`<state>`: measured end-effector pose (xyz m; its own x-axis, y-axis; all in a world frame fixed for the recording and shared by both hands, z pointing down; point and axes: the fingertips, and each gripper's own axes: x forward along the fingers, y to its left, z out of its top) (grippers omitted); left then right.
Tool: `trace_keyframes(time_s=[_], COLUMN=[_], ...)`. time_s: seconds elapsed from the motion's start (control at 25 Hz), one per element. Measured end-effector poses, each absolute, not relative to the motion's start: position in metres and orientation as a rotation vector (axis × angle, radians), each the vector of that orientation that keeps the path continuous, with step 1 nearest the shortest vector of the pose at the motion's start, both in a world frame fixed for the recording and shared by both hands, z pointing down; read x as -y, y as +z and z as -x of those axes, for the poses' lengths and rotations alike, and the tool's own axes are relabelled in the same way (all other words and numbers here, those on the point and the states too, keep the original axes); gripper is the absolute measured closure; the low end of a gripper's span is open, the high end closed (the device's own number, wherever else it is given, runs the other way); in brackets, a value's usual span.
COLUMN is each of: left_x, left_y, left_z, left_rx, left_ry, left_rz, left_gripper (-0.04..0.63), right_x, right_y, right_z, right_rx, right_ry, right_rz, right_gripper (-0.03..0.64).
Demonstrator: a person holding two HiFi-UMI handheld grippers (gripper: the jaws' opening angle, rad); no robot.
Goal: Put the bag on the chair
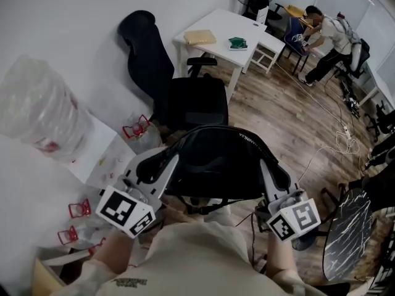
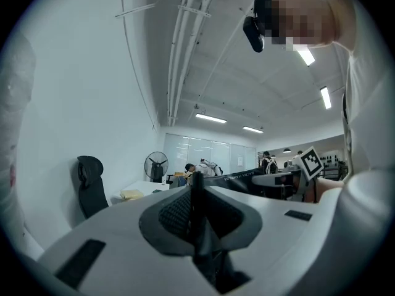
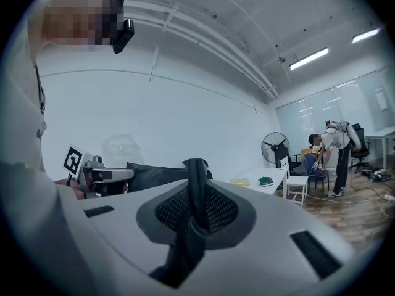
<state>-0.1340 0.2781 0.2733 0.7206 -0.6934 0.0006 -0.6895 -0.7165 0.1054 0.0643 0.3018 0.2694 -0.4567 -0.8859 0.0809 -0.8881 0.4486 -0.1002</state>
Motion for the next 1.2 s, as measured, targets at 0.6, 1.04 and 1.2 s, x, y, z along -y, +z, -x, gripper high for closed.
trace_keyframes(time_s=[0.6, 1.04, 1.2], left_x=[-0.139, -0.002, 0.028], left_y=[0.260, 0.254, 0.250], left_z=[0.038, -0.050, -0.077], left_rx=[1.253, 1.328, 1.342], left_ry=[-0.011, 0.019, 0.016], left_rz=[-2.760, -2.716, -2.727], left_gripper=[0.528, 0.528, 0.528], right_x=[-0.152, -0.004, 0.028], right_y=[0.256, 0.248, 0.245], right_z=[-0.162, -0.253, -0.281], right_rx=[2.746, 2.805, 2.814], right_ry=[0.223, 0.255, 0.240], right_rz=[-1.495, -1.423, -1.427], right_gripper=[0.558, 0.558, 0.558])
